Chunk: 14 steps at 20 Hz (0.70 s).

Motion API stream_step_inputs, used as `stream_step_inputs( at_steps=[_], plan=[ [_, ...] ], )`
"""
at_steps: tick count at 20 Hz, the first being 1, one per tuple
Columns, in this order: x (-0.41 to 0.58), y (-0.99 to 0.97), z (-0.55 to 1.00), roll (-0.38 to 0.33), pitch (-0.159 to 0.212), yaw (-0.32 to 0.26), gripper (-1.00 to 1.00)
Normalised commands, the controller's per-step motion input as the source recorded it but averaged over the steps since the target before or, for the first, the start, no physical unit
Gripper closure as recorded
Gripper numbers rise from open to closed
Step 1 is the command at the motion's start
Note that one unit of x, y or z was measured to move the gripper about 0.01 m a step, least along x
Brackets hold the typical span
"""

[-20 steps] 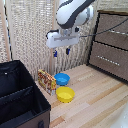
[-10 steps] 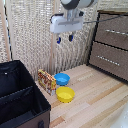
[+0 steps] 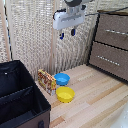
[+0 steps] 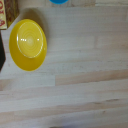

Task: Kindly move your gripper toward the top drawer's handle. With caution, hold the handle robustly using your gripper and pull open the top drawer. Let the handle go. Relocate your gripper to the bowl placed in the background. Gently hold the bowl using your gripper. Bring the gripper and the bowl to the ajar drawer. Softly release the bowl into it.

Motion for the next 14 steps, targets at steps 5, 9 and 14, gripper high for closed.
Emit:
stream_step_inputs(
  at_steps=[5, 9, 14],
  plan=[
    [0.007, -0.06, 0.07, -0.349, 0.0, 0.079, -1.0],
    [0.01, 0.0, 0.12, -0.375, 0.026, -0.006, -1.0],
    [0.014, 0.0, 0.11, -0.375, 0.013, -0.034, -1.0]
  ],
)
